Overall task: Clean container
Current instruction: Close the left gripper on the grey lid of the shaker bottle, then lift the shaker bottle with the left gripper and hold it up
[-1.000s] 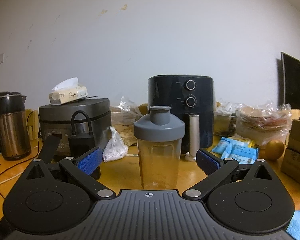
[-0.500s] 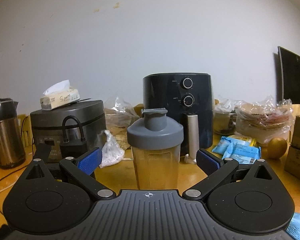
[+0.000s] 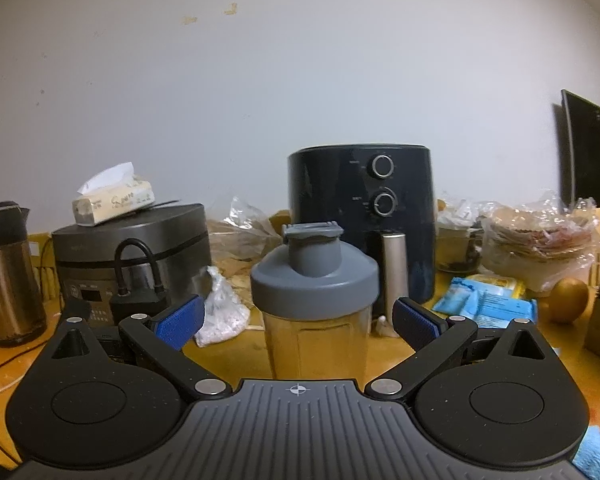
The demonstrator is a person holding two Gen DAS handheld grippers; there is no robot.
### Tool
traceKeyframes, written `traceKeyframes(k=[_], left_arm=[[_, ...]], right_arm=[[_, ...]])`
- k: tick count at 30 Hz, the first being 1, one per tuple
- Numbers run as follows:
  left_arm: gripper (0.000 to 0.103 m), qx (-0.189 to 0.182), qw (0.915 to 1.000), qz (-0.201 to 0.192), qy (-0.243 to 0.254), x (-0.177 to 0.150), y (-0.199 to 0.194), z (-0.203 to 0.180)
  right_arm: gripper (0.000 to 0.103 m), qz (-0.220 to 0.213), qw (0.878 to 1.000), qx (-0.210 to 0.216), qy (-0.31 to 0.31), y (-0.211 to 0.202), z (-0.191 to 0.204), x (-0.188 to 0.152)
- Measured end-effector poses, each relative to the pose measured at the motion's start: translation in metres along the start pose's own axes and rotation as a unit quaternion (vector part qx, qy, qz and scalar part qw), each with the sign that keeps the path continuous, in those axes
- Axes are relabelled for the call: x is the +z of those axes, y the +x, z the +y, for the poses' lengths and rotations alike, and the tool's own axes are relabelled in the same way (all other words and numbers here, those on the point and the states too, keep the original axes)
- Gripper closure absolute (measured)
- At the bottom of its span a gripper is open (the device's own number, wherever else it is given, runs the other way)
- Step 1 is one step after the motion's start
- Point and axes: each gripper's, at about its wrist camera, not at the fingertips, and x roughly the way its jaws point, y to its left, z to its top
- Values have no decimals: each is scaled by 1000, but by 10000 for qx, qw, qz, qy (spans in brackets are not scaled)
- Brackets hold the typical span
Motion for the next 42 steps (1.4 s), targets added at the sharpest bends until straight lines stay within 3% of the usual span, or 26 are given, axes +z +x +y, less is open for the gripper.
traceKeyframes(k=[5, 20, 28, 42], left_arm=[[0, 263, 9993, -196, 154, 3, 2, -3], [0, -177, 9998, 44, 9, 11, 35, -3], [0, -367, 9983, 238, -390, 7, 54, 6], [0, -549, 9982, -64, -232, 14, 66, 3]], right_arm=[[0, 24, 10000, 14, 32, 1, 0, 0], [0, 74, 10000, 31, 28, 2, 1, -1], [0, 133, 9999, 26, 57, 5, -1, -3], [0, 214, 9998, 25, 47, 8, 1, -5]])
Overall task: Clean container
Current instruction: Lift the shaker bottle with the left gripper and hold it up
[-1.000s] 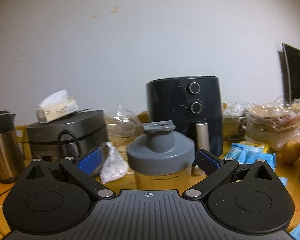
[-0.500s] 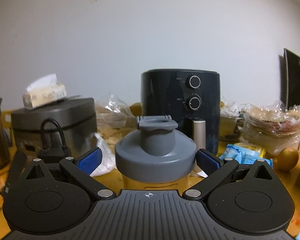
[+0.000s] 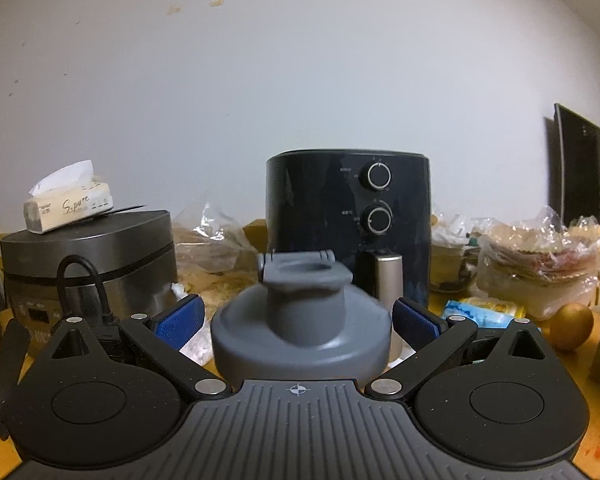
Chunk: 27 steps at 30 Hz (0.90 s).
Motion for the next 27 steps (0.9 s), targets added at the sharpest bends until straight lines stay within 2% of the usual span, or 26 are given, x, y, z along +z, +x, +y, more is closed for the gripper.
traceKeyframes(k=[9, 18, 21, 22, 27], left_arm=[[0, -93, 9997, 150, -140, -3, 14, 2], [0, -11, 9999, 68, -148, -2, 13, 6], [2, -79, 9997, 160, -155, -1, 15, 7], [8, -98, 9997, 174, -159, -2, 15, 7], [8, -121, 9995, 225, -161, -1, 16, 6]], right_arm=[[0, 23, 10000, -26, 13, -1, -2, -1], [0, 27, 10000, -34, 24, -3, -1, -2], [0, 28, 10000, -36, 27, -4, -1, -2], [0, 28, 10000, -37, 28, -4, -1, -2], [0, 29, 10000, -41, 33, -6, 0, -2]])
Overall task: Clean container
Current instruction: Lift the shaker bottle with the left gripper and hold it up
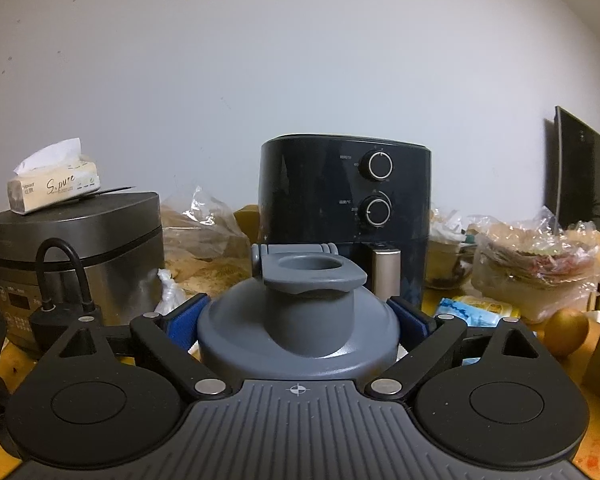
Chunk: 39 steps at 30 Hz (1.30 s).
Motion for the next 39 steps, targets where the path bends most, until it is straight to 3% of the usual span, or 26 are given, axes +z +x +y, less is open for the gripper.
traceKeyframes(k=[15, 39], left_arm=[[9, -62, 10000, -43, 11, 1, -8, 4], [9, -205, 9995, -253, 40, 29, -51, 2]], right_arm=[[0, -8, 10000, -34, 74, 2, -8, 2], [0, -256, 9995, 5, 201, -3, -11, 5]])
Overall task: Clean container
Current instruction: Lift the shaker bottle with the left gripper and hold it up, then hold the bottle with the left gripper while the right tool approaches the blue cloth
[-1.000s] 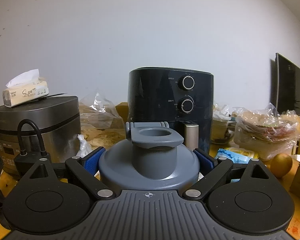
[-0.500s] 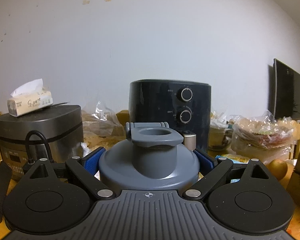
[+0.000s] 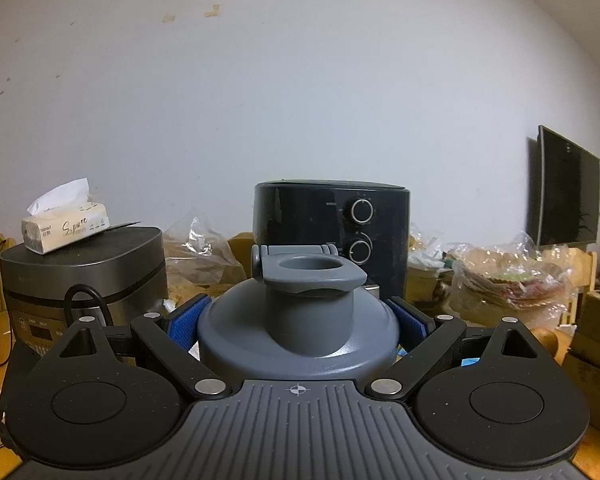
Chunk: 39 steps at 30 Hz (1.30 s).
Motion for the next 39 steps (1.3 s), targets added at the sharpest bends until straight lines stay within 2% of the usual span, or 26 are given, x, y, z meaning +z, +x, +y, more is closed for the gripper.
traceKeyframes(k=[39], left_arm=[[9, -301, 9994, 157, 65, -19, -71, -8]], right_arm=[[0, -39, 9998, 209, -7, -5, 7, -3]])
